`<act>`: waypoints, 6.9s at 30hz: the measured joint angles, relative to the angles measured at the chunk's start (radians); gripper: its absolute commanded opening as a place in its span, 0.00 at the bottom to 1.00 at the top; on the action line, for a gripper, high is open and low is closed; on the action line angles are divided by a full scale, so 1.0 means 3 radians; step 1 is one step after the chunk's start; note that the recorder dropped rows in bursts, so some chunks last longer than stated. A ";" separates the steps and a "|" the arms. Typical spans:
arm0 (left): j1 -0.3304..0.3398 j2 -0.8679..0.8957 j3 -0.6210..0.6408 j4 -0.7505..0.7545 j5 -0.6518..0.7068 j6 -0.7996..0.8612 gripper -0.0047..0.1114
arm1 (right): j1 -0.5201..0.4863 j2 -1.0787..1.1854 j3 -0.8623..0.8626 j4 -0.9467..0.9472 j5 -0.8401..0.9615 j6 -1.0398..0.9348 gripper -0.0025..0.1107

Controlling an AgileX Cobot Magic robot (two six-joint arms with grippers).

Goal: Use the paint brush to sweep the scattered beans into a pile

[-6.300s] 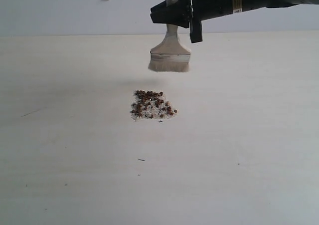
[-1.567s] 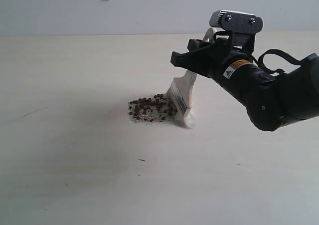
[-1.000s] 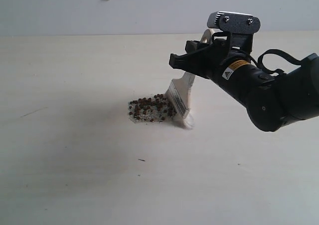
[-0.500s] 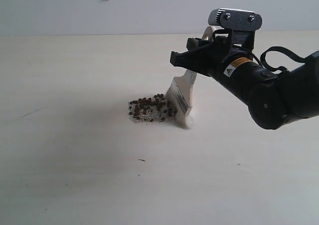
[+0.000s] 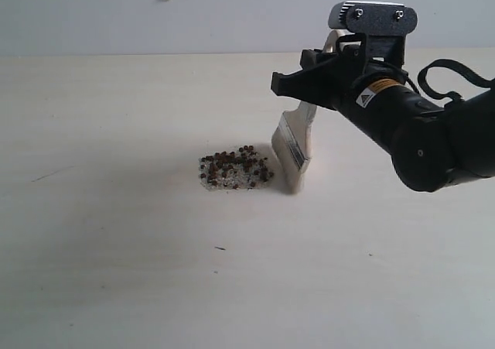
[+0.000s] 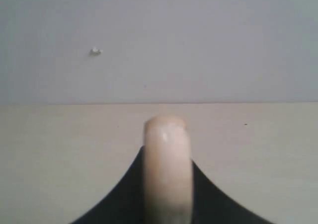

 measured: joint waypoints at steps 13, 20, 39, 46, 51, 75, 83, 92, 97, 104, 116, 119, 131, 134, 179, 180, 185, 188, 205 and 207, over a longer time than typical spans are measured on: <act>0.0000 0.0000 0.0000 0.0000 0.0000 0.0000 0.04 | -0.0729 -0.0541 -0.0194 -0.0668 0.0896 0.0128 0.02; 0.0000 0.0000 0.0000 0.0000 0.0000 0.0000 0.04 | -0.0895 -0.0621 -0.1011 -0.2018 0.2396 0.0910 0.02; 0.0000 0.0000 0.0000 0.0000 0.0000 0.0000 0.04 | -0.0959 -0.0091 -0.2400 -0.0020 0.5145 -0.1828 0.02; 0.0000 0.0000 0.0000 0.0000 0.0000 0.0000 0.04 | -0.1301 0.0239 -0.2415 0.2007 0.5970 -0.3032 0.02; 0.0000 0.0000 0.0000 0.0000 0.0000 0.0000 0.04 | -0.1412 0.0650 -0.2415 0.2634 0.6650 -0.3436 0.02; 0.0000 0.0000 0.0000 0.0000 0.0000 0.0000 0.04 | -0.1305 0.1354 -0.2415 0.2668 0.5993 -0.3417 0.25; 0.0000 0.0000 0.0000 0.0000 0.0000 0.0000 0.04 | -0.1305 0.1354 -0.2431 0.2626 0.5809 -0.3424 0.40; 0.0000 0.0000 0.0000 0.0000 0.0000 0.0006 0.04 | -0.1305 0.1354 -0.2532 0.2626 0.5555 -0.3375 0.40; 0.0000 0.0000 0.0000 0.0000 0.0000 0.0006 0.04 | -0.1305 0.1354 -0.2532 0.2626 0.5479 -0.3368 0.40; 0.0000 0.0000 0.0000 0.0000 0.0000 0.0006 0.04 | -0.1305 0.1275 -0.2552 0.2607 0.5377 -0.3295 0.02; 0.0000 0.0000 0.0000 0.0000 0.0000 0.0006 0.04 | -0.1299 -0.0011 -0.2001 0.2125 0.4680 -0.2812 0.02; 0.0000 0.0000 0.0000 0.0000 0.0000 0.0006 0.04 | -0.1249 -0.0670 -0.1266 0.2081 0.3784 -0.2812 0.02; 0.0000 0.0000 0.0000 0.0000 0.0000 0.0006 0.04 | -0.1076 -0.2971 0.1037 0.2031 0.2124 -0.2794 0.02; 0.0000 0.0000 0.0000 0.0000 0.0000 0.0006 0.04 | -0.1076 -0.3473 0.1347 0.2024 0.2110 -0.2706 0.02; 0.0000 0.0000 0.0000 0.0000 0.0000 0.0006 0.04 | -0.1076 -0.5155 0.2338 0.1871 0.2167 -0.2406 0.02; 0.0000 0.0000 0.0000 0.0000 0.0000 0.0006 0.04 | -0.1076 -0.5215 0.2338 0.1871 0.2161 -0.2443 0.02; 0.0000 0.0000 0.0000 0.0000 0.0000 0.0006 0.04 | -0.1076 -0.5442 0.2338 0.1877 0.2156 -0.2501 0.02; 0.0000 0.0000 0.0000 0.0000 0.0000 0.0006 0.04 | -0.1076 -0.5495 0.2338 0.1885 0.2162 -0.2501 0.02; 0.0000 0.0000 0.0000 0.0000 0.0000 0.0006 0.04 | -0.1076 -0.5497 0.2338 0.1892 0.2162 -0.2501 0.02; 0.0000 0.0000 0.0000 0.0000 0.0000 0.0006 0.04 | -0.1076 -0.5497 0.2338 0.1892 0.2162 -0.2501 0.02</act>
